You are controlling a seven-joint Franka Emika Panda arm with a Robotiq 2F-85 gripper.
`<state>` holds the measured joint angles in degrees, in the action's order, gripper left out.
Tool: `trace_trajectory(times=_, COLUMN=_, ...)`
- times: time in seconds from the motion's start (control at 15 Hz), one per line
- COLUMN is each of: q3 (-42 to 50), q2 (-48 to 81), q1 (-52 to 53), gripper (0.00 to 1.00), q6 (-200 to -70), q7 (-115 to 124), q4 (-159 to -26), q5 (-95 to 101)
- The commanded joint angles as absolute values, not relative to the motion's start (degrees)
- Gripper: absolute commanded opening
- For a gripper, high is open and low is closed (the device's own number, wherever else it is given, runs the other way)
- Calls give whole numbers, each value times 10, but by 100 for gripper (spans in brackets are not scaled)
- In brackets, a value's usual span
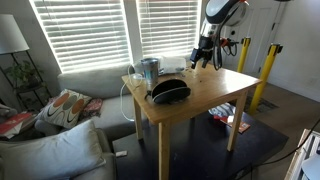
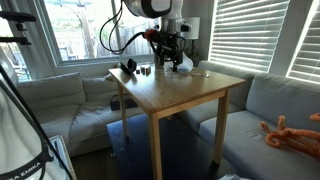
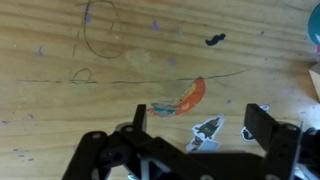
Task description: Pick up the pouch sachet and put it in the frost cold cup
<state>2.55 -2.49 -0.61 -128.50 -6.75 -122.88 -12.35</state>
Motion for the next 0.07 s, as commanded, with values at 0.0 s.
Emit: trace_trajectory(times=0.0, q3=23, q2=-25, q1=-9, gripper=100, q6=-1284, q7=-67, q4=-1228, q5=-124)
